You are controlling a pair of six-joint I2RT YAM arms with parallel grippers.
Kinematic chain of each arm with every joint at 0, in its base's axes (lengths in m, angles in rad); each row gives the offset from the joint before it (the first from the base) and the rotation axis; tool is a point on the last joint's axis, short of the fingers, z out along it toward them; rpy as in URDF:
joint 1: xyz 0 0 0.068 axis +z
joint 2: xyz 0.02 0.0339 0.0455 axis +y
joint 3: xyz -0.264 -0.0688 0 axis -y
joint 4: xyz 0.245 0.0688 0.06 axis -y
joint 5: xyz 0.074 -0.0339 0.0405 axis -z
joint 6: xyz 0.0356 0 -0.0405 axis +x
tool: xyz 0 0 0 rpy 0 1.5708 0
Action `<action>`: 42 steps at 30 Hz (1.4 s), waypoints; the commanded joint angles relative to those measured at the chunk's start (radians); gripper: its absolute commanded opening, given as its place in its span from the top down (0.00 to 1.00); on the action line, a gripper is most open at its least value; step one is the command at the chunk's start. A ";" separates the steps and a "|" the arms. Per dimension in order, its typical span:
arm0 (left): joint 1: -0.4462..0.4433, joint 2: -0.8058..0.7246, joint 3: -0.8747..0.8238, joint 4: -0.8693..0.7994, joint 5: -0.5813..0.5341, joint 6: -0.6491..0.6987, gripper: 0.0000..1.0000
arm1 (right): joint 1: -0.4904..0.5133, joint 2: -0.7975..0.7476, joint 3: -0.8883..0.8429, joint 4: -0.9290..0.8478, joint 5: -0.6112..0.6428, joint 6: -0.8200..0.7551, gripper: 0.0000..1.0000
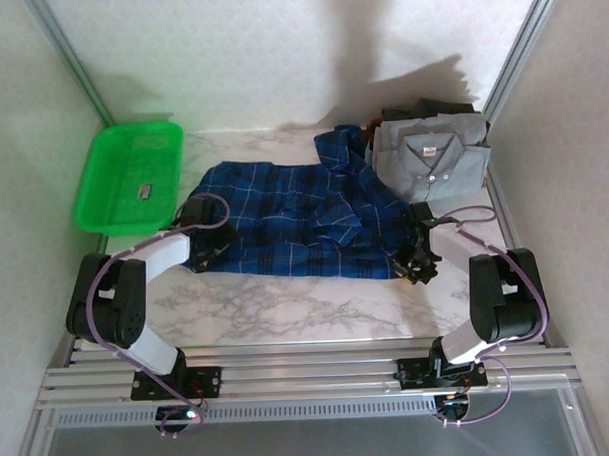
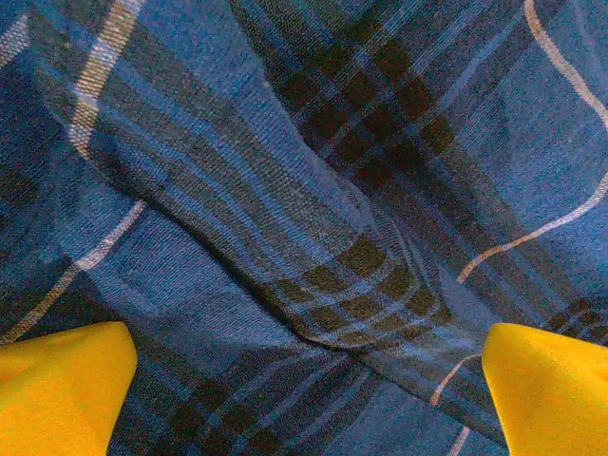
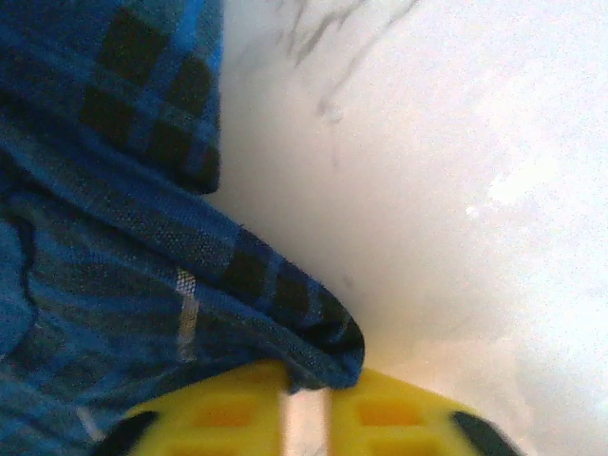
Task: Fold and stack the long sleeve shirts
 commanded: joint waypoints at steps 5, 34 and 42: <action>0.015 -0.057 -0.077 -0.027 -0.099 0.062 0.05 | -0.006 -0.133 -0.090 -0.086 0.192 0.034 1.00; -0.164 -0.240 0.291 -0.002 0.213 0.068 0.01 | 0.511 0.216 0.648 -0.292 0.241 -0.774 0.35; -0.153 -0.347 0.238 -0.093 0.136 0.075 0.00 | 0.604 0.438 0.794 -0.281 0.460 -0.905 0.36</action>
